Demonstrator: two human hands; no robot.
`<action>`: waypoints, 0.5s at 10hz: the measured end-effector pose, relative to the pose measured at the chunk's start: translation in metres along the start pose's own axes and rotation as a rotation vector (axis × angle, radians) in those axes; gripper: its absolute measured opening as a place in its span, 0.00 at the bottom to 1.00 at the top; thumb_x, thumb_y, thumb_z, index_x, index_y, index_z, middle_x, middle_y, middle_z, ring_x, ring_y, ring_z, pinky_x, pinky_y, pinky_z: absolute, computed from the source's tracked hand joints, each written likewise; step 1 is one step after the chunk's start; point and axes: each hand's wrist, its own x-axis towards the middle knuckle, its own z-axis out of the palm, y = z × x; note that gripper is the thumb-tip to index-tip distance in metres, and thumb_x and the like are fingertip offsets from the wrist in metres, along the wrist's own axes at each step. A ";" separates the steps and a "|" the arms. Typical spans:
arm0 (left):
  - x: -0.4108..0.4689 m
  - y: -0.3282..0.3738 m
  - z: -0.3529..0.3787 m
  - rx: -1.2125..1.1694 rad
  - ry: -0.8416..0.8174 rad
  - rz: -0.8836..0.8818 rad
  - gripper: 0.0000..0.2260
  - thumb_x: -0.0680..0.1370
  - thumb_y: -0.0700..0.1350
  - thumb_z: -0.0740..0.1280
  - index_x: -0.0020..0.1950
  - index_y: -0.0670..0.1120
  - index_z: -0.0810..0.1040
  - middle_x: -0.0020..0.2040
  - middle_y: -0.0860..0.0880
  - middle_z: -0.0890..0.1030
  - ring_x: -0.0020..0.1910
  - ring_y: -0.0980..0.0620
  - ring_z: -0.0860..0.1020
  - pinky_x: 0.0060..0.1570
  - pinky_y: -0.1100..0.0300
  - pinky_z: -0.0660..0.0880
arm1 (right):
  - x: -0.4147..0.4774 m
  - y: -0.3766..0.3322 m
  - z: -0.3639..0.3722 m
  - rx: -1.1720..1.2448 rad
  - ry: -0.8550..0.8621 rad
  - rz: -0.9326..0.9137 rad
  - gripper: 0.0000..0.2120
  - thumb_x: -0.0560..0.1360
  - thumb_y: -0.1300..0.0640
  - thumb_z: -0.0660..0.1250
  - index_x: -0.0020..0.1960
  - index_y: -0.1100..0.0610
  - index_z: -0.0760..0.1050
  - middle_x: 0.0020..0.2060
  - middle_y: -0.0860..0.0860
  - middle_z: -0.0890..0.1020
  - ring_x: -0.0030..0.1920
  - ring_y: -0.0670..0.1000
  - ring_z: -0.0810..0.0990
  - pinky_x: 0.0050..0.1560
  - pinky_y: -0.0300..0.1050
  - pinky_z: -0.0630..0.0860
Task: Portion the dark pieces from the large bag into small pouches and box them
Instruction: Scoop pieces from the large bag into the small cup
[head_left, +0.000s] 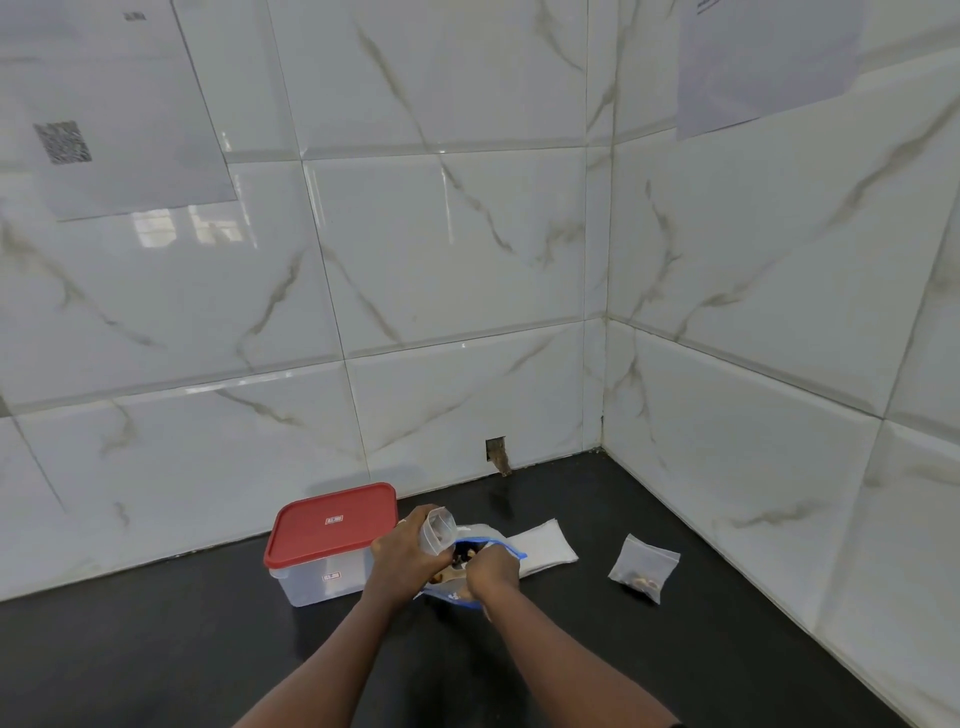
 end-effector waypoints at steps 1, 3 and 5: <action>0.002 0.008 -0.001 -0.004 0.035 -0.041 0.30 0.63 0.65 0.63 0.62 0.54 0.70 0.52 0.58 0.75 0.52 0.58 0.72 0.59 0.53 0.65 | -0.013 -0.013 -0.005 -0.047 0.018 -0.021 0.16 0.81 0.61 0.53 0.65 0.62 0.72 0.56 0.56 0.78 0.48 0.50 0.77 0.40 0.37 0.74; 0.010 0.012 0.003 -0.116 0.099 -0.150 0.26 0.66 0.56 0.70 0.62 0.53 0.69 0.50 0.55 0.74 0.53 0.51 0.75 0.59 0.47 0.70 | -0.010 -0.028 -0.023 -0.088 0.086 -0.049 0.14 0.79 0.64 0.57 0.64 0.61 0.71 0.61 0.57 0.76 0.56 0.54 0.80 0.54 0.43 0.79; 0.014 0.019 -0.003 -0.129 0.116 -0.178 0.29 0.63 0.57 0.68 0.63 0.53 0.70 0.52 0.54 0.76 0.53 0.51 0.74 0.57 0.52 0.69 | -0.004 -0.049 -0.063 -0.143 -0.021 -0.071 0.09 0.75 0.67 0.61 0.37 0.60 0.69 0.37 0.56 0.80 0.42 0.54 0.84 0.40 0.44 0.81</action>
